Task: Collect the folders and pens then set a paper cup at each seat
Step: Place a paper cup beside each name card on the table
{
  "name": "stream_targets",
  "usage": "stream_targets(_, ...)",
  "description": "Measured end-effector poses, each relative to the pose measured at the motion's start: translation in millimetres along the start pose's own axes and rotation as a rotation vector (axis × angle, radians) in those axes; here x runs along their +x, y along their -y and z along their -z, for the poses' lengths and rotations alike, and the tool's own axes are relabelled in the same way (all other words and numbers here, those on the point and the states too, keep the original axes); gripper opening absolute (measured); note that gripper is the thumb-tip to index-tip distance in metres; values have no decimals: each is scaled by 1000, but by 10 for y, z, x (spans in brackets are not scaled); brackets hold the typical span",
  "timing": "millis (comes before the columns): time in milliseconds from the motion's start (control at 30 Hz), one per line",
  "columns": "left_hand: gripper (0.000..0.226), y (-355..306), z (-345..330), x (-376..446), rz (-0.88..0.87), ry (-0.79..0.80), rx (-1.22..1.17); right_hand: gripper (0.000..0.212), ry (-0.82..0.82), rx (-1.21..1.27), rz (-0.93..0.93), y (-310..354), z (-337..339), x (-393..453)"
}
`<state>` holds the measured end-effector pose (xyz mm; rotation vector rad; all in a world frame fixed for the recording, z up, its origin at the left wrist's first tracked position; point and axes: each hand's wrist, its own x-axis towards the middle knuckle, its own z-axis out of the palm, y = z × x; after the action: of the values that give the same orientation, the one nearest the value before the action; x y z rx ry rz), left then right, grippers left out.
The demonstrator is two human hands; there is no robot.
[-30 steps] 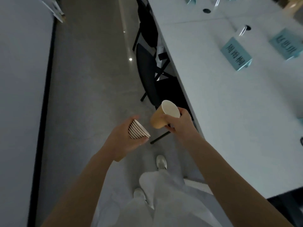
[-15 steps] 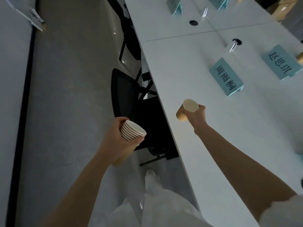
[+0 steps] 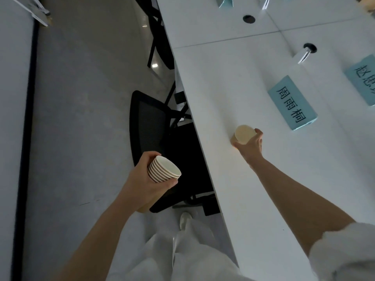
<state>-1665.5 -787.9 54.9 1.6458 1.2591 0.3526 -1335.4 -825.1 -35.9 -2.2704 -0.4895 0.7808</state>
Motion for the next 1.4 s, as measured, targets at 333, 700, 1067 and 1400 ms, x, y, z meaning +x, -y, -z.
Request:
stream_targets(333, 71, 105, 361, 172, 2, -38, 32, 87, 176, 219, -453, -86, -347, -671)
stream_targets(700, 63, 762, 1549, 479, 64, -46, 22, 24, 547, 262, -20, 1674, -1842, -1816)
stream_targets(1067, 58, 1300, 3126, 1050, -3, 52, 114, 27, 784, -145, 470, 3094, -3155, -2394)
stream_targets(1400, 67, 1259, 3642, 2110, -119, 145, 139, 17, 628, -156, 380, 3768, -3641, -1679)
